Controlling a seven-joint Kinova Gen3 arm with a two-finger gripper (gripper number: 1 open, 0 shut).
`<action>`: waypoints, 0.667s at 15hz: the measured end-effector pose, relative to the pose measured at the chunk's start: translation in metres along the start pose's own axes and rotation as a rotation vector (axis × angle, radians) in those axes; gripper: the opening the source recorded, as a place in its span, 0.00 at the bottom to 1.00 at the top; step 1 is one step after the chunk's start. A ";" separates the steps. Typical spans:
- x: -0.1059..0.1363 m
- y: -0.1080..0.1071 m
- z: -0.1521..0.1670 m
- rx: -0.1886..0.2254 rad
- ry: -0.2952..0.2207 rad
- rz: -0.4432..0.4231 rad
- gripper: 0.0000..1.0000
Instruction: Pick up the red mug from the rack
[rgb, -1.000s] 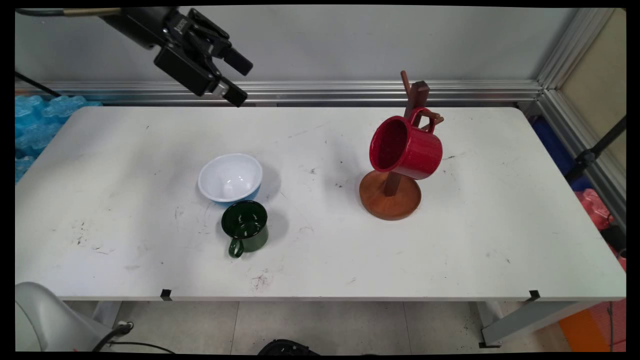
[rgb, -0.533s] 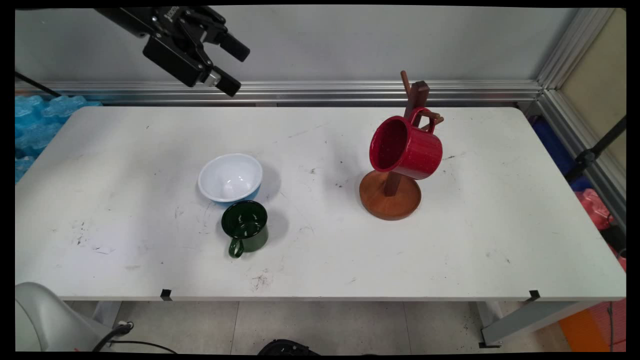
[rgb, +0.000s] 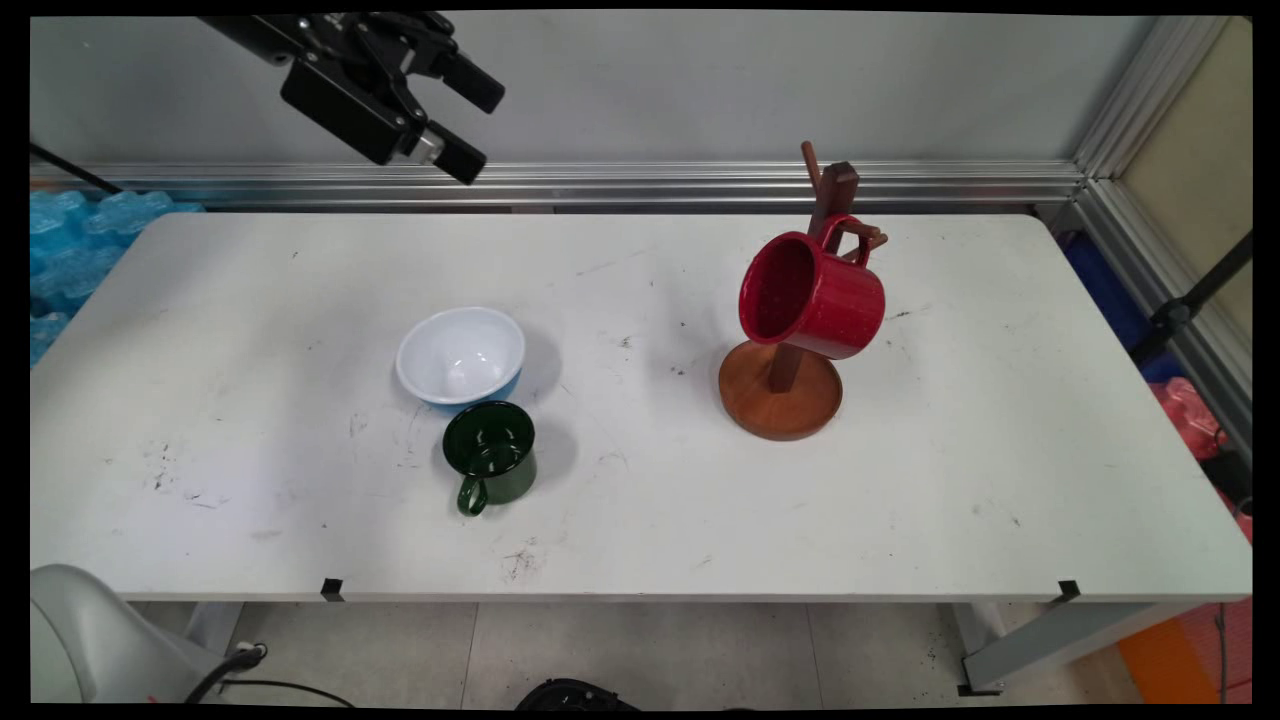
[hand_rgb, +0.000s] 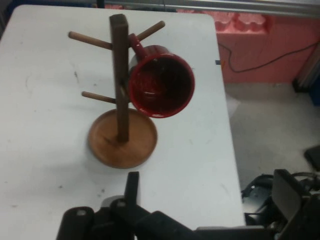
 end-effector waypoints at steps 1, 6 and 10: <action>0.002 0.004 0.003 -0.003 0.002 -0.022 1.00; 0.021 0.020 0.033 -0.002 0.007 -0.123 1.00; 0.035 0.029 0.065 0.011 0.002 -0.192 1.00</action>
